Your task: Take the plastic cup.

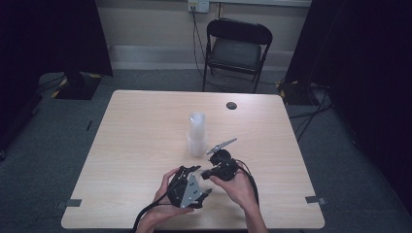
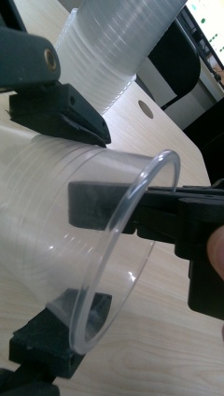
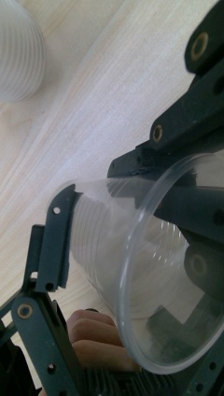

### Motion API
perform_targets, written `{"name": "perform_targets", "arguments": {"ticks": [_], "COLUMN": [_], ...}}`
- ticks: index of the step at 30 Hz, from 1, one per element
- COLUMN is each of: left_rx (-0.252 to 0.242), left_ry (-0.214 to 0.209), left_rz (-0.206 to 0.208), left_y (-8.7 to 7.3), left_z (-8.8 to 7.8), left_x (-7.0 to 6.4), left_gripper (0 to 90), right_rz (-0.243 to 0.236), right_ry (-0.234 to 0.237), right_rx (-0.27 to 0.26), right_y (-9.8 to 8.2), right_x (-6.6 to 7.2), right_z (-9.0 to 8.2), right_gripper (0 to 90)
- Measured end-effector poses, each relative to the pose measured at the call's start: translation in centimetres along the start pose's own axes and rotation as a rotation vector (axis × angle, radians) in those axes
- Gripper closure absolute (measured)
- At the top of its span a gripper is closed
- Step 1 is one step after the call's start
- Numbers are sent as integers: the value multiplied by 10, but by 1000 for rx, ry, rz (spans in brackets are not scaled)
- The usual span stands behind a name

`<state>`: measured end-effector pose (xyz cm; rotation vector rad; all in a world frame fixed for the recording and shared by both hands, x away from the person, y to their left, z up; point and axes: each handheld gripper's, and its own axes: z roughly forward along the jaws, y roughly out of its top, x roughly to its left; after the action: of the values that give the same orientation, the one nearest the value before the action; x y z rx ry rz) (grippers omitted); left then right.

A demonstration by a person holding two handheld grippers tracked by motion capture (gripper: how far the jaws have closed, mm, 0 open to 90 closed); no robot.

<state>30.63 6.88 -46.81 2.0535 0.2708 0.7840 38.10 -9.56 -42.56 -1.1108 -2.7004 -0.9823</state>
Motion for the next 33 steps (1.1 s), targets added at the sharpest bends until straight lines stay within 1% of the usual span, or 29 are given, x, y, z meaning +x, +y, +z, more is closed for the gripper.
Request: {"name": "perform_targets", "arguments": {"ticks": [1,2,4,5,6,7,8,9,10,12,14,18,19,20,24,25,28,30,31,33], "left_rx": [-7,-10,-28,-28,-32,-41,-50,-50,-47,-55,-61,-65,-65,-69,-76,-74,-76,-69,-76,-84], "left_ry": [-1,-4,0,-5,0,9,6,3,-3,-12,-29,-31,-32,-23,-9,-5,4,6,5,2], "left_rz": [-2,7,11,20,28,23,16,22,18,-2,-42,-75,-79,-87,-114,-116,-131,-128,-140,-145], "left_y": [0,0,1,2,3,3,3,4,4,3,2,1,1,0,-1,-2,-3,-3,-4,-5], "left_z": [0,0,0,0,0,0,0,-1,-1,-1,-1,-2,-2,-2,-3,-4,-4,-5,-5,-5], "left_x": [0,0,-3,-4,-4,-5,-5,-5,-4,-2,-1,2,2,2,5,6,8,9,9,9], "left_gripper": [197,202,211,231,238,240,248,257,257,263,271,276,280,294,290,290,290,290,290,291], "right_rz": [4,8,12,12,11,9,10,11,15,16,15,14,15,16,8,7,6,7,5,6], "right_ry": [3,3,4,3,5,4,1,0,4,3,1,-8,-6,-4,-7,0,1,5,1,2], "right_rx": [4,11,27,30,33,34,31,35,41,43,41,23,16,15,-20,-25,-39,-54,-57,-73], "right_y": [0,0,0,0,0,1,1,1,0,0,0,-1,-1,-1,-2,-2,-2,-3,-3,-3], "right_x": [0,-1,-1,-1,-1,-1,-1,-1,-1,-1,-1,-1,-1,-1,0,0,0,1,1,1], "right_z": [0,1,4,4,5,6,6,6,7,7,7,6,6,6,3,2,0,-1,-2,-3], "right_gripper": [895,894,893,893,892,892,892,891,891,889,886,863,858,837,797,780,766,762,759,748]}}
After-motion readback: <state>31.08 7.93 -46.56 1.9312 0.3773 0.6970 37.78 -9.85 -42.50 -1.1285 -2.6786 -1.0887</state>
